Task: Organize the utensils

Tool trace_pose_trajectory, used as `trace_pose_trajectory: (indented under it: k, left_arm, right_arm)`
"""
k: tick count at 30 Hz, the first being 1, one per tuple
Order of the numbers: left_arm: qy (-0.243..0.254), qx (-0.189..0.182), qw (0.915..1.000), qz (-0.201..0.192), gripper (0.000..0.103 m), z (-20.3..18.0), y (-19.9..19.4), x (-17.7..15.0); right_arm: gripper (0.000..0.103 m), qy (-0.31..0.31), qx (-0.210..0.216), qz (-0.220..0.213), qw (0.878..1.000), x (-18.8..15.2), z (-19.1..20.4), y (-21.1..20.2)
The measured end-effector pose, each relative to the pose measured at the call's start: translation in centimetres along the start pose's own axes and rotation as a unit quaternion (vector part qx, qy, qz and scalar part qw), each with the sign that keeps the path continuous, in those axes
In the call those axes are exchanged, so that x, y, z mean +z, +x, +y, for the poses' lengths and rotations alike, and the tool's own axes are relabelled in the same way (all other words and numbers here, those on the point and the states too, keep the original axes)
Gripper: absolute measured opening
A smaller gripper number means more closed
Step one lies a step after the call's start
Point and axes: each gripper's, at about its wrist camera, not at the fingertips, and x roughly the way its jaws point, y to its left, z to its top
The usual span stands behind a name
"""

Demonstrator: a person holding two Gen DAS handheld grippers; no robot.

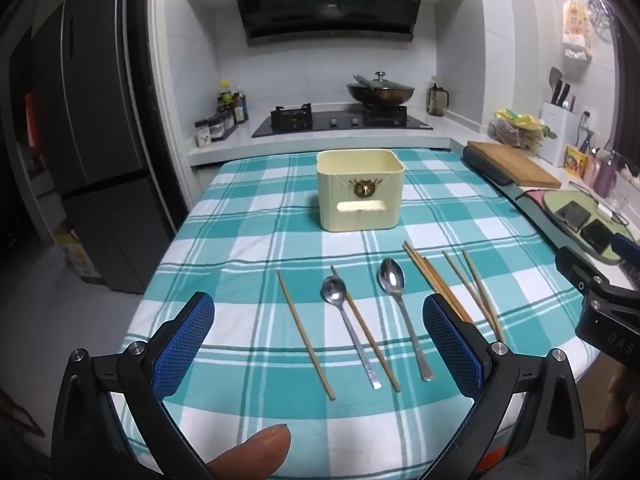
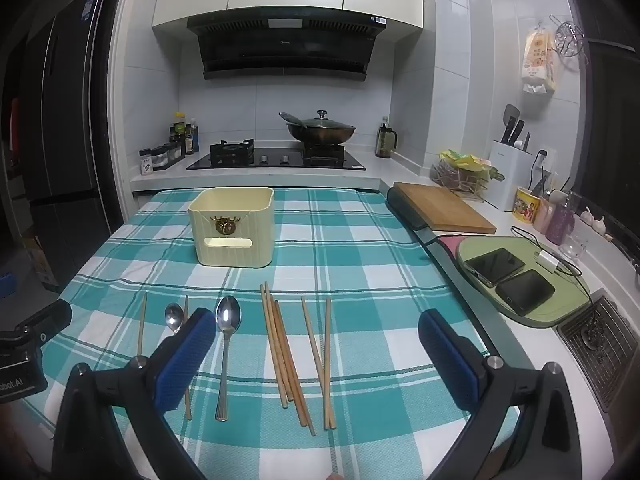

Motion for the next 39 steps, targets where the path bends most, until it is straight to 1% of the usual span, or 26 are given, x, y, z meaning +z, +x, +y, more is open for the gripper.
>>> trace_pose_trajectory:
  k: [5,9,14,18,22,26,32,34,39]
  left_arm:
    - [0.003,-0.004,1.0,0.0,0.103,-0.3,0.0,-0.1]
    - [-0.015,-0.009,0.9998,0.009,0.103,0.1,0.3,-0.1]
    - [-0.026,-0.005,0.9996,0.013,0.103,0.7,0.6,-0.3]
    - [-0.021,-0.003,0.9995,0.022,0.103,1.1,1.1,-0.6]
    - [-0.024,-0.012,0.999,0.037,0.103,1.8,1.9,-1.2]
    - [-0.031,-0.007,0.9976,0.062,0.103,2.6,4.1,-2.1]
    - [-0.052,-0.004,0.9928,0.108,0.103,3.3,8.9,-3.8]
    - [-0.057,-0.002,0.9906,0.124,0.103,3.3,10.6,-4.2]
    - [-0.067,0.003,0.9854,0.156,0.103,3.2,14.5,-4.9]
  right_arm:
    - [0.103,0.0,0.0,0.001,1.0,0.0,0.0,0.1]
    - [0.103,0.0,0.001,0.0,1.0,0.1,0.1,0.1]
    - [0.103,0.003,0.001,-0.004,1.0,0.1,-0.3,0.0]
    - [0.103,0.003,0.003,-0.005,1.0,0.0,-0.3,0.3]
    - [0.103,0.003,0.004,-0.005,1.0,-0.1,-0.4,0.5]
    - [0.103,0.002,0.008,0.003,1.0,-0.1,-0.7,1.5]
    - [0.103,-0.006,0.024,0.02,1.0,-0.9,-0.9,3.8]
    - [0.103,-0.008,0.033,0.031,0.999,-1.3,-1.1,5.0]
    - [0.103,-0.003,0.045,0.079,0.996,-3.0,-2.3,9.2]
